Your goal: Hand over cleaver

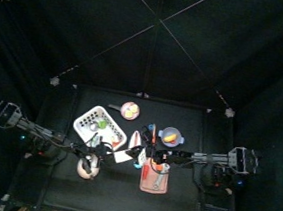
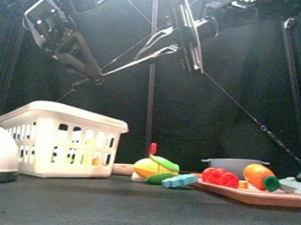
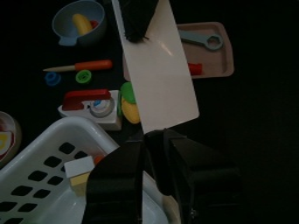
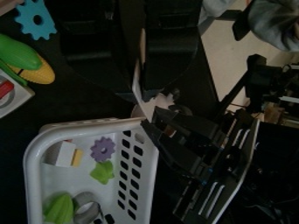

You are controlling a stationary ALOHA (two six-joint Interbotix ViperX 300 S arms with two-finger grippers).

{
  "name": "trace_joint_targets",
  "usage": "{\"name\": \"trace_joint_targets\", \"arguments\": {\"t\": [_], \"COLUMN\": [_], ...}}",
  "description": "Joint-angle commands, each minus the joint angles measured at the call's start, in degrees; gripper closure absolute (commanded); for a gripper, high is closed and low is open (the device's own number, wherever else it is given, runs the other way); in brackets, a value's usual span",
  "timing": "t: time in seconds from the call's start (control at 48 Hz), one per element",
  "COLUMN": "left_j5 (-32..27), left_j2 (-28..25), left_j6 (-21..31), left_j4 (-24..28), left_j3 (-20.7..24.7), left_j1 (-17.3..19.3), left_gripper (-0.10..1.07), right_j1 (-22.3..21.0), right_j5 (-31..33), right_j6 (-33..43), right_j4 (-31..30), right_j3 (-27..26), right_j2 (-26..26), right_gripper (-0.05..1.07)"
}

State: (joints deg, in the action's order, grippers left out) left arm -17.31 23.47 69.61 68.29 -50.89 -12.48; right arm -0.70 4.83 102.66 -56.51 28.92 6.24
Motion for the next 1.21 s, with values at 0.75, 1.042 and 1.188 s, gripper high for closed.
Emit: {"name": "trace_joint_targets", "arguments": {"t": [0.75,1.042,1.188], "left_j5": [0.18,0.18,0.53], "left_j2": [0.79,0.97,1.32], "left_j6": [0.79,0.97,0.97], "left_j4": [0.09,0.00,0.09], "left_j3": [1.05,1.41,1.58], "left_j1": [1.32,1.58,1.58], "left_gripper": [0.15,0.15,0.15], "right_j1": [-0.18,-0.18,-0.18], "right_j5": [-0.53,-0.53,-0.44], "right_j6": [-0.70,-0.88,-0.88], "right_j4": [-0.53,-1.41,-2.64], "right_j3": [1.23,2.81,3.08], "right_j2": [2.29,3.08,3.52], "right_gripper": [0.57,0.57,0.57]}}
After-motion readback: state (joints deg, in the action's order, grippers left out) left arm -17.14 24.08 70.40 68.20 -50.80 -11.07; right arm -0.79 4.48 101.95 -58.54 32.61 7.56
